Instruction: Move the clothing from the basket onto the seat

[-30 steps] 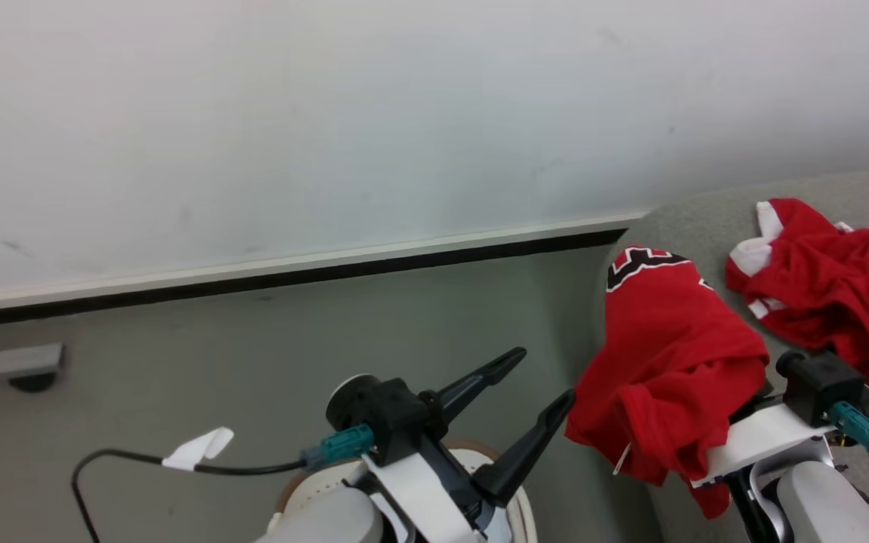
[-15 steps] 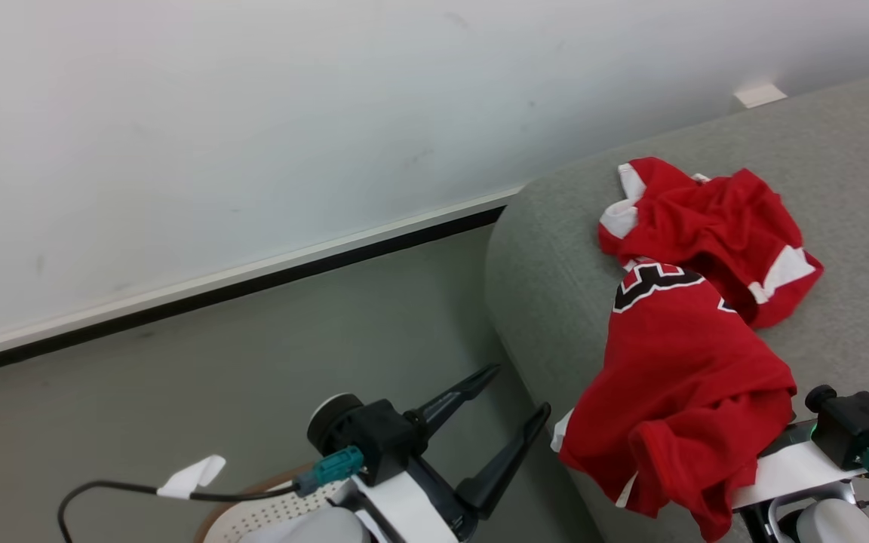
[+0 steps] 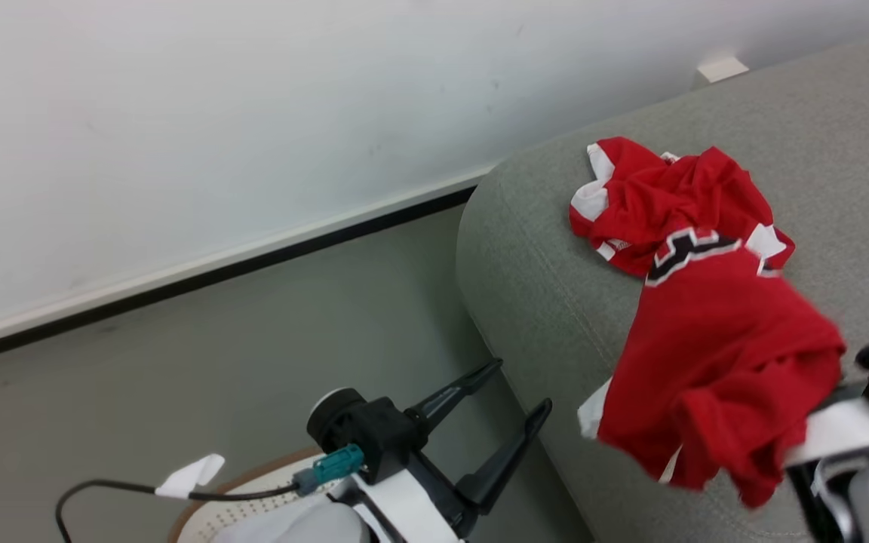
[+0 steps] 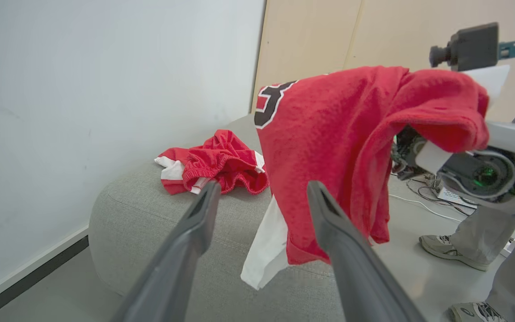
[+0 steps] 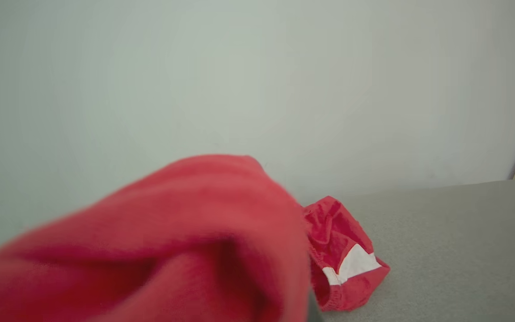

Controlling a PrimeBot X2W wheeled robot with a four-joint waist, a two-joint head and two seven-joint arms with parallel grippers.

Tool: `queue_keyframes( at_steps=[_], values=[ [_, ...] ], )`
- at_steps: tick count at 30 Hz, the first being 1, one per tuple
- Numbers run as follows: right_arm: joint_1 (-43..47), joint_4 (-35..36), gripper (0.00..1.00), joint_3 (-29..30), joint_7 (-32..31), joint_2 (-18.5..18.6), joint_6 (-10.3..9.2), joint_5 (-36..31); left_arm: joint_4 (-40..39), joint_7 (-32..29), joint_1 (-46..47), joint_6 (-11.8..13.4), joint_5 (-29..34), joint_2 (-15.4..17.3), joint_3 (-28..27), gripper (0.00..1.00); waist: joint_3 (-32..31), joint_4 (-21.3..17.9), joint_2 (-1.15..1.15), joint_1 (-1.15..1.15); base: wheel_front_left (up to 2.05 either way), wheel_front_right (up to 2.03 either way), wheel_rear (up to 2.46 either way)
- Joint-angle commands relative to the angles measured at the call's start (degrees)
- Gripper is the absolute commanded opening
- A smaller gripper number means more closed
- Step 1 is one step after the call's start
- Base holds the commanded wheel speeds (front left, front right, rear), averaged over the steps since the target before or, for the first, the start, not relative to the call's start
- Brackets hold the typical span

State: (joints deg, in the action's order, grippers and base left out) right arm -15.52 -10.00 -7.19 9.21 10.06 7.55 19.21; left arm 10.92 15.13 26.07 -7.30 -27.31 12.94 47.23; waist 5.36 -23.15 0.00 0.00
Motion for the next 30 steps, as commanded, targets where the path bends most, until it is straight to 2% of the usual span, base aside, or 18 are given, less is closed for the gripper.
queue_keyframes(
  at_steps=[1, 7, 16, 18, 19, 20, 23, 30],
  values=[
    [-3.1, 0.1, 0.00, 0.9, -0.7, 1.1, -0.13, 0.4, -0.3, 0.0, 0.7, -0.2, 0.7, 1.1, 0.0, 1.00, 1.9, 0.3, 0.00, 0.00, 0.00, 0.00, 0.00],
    [-13.5, -1.4, 0.00, 5.8, -5.4, 4.5, -0.13, 0.1, -2.8, 0.0, 2.7, -0.3, 0.3, 5.0, 0.5, 1.00, 8.9, 2.7, 0.00, 0.00, 0.00, 0.00, 0.00],
    [-25.6, -3.7, 0.00, 19.0, -13.6, 9.1, -0.13, -3.4, -9.5, -1.0, 6.1, -0.2, -0.8, 14.4, -0.4, 1.00, 22.5, 7.1, 0.00, 0.00, 0.00, 0.00, 0.00],
    [-26.6, -4.1, 0.00, 20.3, -14.7, 9.8, -0.14, -4.4, -10.3, -1.2, 6.5, -0.2, -0.7, 15.3, -0.6, 1.00, 23.9, 7.7, 0.00, 0.00, 0.00, 0.00, 0.00],
    [-28.7, -5.1, 0.00, 23.4, -16.6, 11.2, -0.14, -6.2, -12.0, -1.3, 7.5, -0.2, -1.1, 16.6, -1.0, 1.00, 26.5, 8.9, 0.00, 0.00, 0.00, 0.00, 0.00],
    [-28.7, -5.1, 0.00, 23.4, -16.6, 11.2, -0.14, -6.2, -12.0, -1.3, 7.5, -0.2, -1.1, 16.6, -1.0, 1.00, 26.5, 8.9, 0.00, 0.00, 0.00, 0.00, 0.00],
    [-30.9, -7.2, 0.00, 28.5, -20.1, 12.3, -0.13, -11.9, -13.8, -1.2, 8.6, -0.2, -1.3, 18.7, -1.8, 1.00, 29.7, 10.2, 0.00, 0.00, 0.00, 0.00, 0.00],
    [-33.0, -11.5, 0.00, 32.9, -30.6, 10.5, -0.14, -22.8, -14.8, -0.7, 9.8, -0.2, -1.9, 19.8, -2.6, 1.00, 32.5, 12.0, 0.00, 0.00, 0.00, 0.00, 0.00]
  ],
)
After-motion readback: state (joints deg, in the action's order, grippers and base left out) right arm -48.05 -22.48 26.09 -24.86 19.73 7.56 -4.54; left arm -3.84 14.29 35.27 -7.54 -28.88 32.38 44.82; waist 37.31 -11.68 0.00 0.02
